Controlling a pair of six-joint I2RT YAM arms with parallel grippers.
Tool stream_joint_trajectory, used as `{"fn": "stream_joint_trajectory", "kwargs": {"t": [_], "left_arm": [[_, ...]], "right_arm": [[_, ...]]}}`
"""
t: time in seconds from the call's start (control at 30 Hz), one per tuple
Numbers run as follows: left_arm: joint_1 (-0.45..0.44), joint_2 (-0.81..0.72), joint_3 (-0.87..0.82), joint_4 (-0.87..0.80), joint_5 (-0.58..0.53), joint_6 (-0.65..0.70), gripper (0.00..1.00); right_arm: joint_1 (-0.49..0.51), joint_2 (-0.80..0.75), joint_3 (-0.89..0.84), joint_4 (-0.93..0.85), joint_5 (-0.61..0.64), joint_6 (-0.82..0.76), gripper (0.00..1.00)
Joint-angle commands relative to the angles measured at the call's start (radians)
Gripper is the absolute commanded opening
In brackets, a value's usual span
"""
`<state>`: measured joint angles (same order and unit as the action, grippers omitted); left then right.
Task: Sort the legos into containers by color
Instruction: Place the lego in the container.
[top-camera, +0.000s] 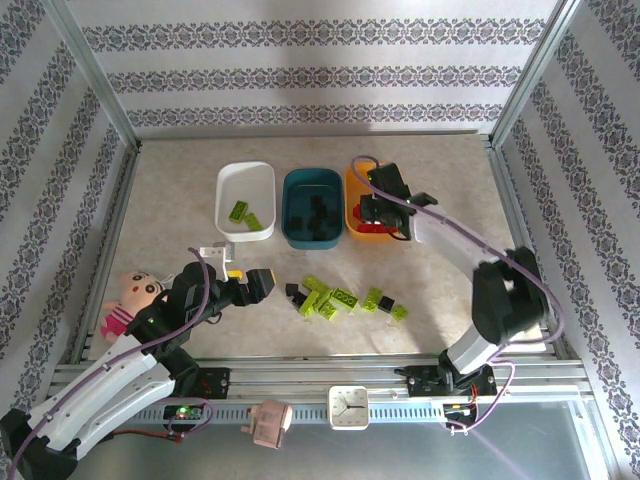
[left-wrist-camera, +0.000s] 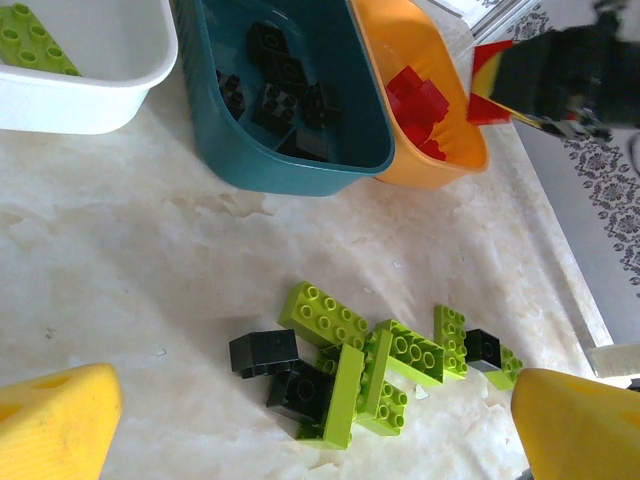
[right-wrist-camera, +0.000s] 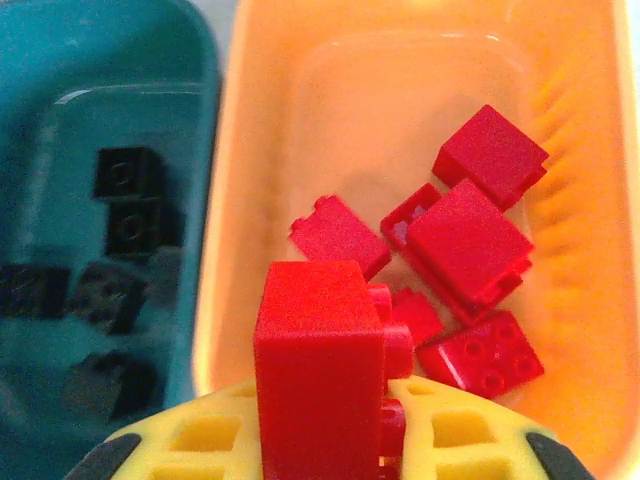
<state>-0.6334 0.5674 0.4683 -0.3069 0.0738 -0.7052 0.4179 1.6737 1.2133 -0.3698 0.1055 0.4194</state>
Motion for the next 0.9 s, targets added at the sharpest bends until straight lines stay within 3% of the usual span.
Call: {"fn": "stream_joint_trajectory", "kwargs": {"t": [0.0,0.13,0.3,0.37,0.5,0.63,0.77,0.87], "left_arm": [[0.001,-0.011,-0.011,0.03,0.0,-0.01,1.0],[0.001,-0.008,-0.016,0.036,0.008,-0.007,1.0],[0.001,-0.002,-0.019,0.026,0.009,0.004,1.0],[0.001,0.009,-0.019,0.03,0.02,0.014,1.0],[0.001,0.072,0.004,0.037,0.057,0.046,0.99],[-0.011,0.215,0.041,0.048,0.113,0.08,0.85],[-0.122,0.369,0.066,0.064,0.049,0.111,0.72],[-0.244,0.485,0.102,0.054,-0.039,0.142,0.71]], "right_arm": [[-0.021,0.102,0.097,-0.033,0.038,0.004,0.15],[-0.037,0.205,0.19,-0.054,0.022,0.016,0.21],[-0.039,0.244,0.248,-0.054,-0.021,0.009,0.47],[-0.037,0.22,0.245,-0.053,-0.022,0.004,0.52],[-0.028,0.127,0.18,-0.035,-0.04,0.008,0.55],[0.004,-0.003,0.04,0.009,-0.046,0.018,0.55],[0.045,-0.114,-0.109,0.053,-0.047,0.036,0.55],[0.066,-0.174,-0.202,0.077,-0.057,0.057,0.55]]}}
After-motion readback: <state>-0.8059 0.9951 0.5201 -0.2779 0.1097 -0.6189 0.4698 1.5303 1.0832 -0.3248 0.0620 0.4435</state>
